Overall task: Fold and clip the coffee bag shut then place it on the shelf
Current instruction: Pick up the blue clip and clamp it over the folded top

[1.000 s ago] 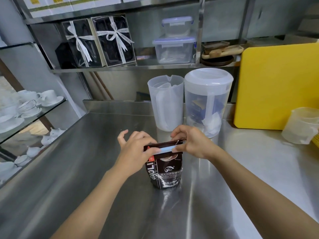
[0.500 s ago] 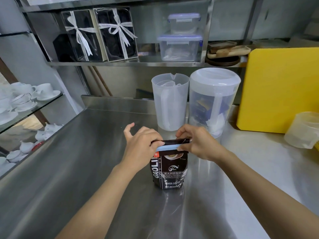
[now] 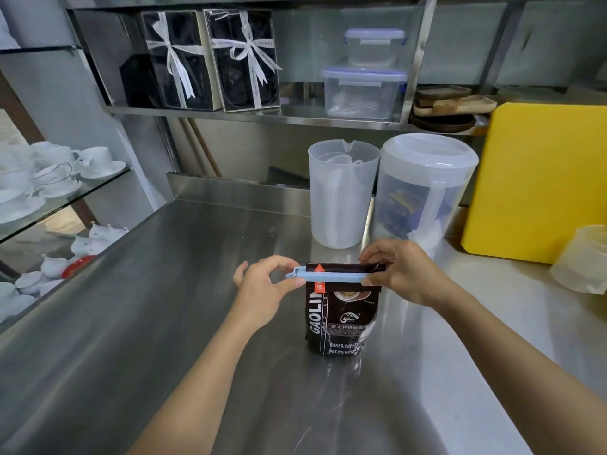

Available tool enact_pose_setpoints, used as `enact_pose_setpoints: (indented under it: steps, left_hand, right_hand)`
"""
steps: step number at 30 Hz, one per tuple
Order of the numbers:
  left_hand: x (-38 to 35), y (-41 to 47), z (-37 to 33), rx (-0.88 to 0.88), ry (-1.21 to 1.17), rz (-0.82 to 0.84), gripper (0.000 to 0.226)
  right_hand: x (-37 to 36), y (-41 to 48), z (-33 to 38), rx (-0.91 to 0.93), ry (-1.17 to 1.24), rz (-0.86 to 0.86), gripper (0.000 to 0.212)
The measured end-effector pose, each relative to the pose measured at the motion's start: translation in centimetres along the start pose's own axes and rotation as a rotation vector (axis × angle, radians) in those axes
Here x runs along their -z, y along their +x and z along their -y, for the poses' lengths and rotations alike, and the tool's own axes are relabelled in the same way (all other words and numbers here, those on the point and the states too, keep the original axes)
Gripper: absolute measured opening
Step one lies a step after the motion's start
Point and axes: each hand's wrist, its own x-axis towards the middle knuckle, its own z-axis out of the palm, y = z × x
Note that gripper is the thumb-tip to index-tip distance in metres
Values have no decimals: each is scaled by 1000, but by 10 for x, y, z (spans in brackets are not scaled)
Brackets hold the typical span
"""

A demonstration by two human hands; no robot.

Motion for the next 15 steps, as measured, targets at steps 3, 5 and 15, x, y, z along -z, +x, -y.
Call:
enact_pose_setpoints:
  steps: [3,5,15]
  left_hand:
    - [-8,-1,3,-60,-16,-75,20]
    - [-13,0,5,-123,-10,-99,23]
    - [-26,-6,4,-151,1,-243,6]
  right_hand:
    - [-1,-3,1,2,-14,-24,41]
    - [-1,-4,1,-1,-16,-37,41]
    - [-8,-7,-5,5,-29,-113,29]
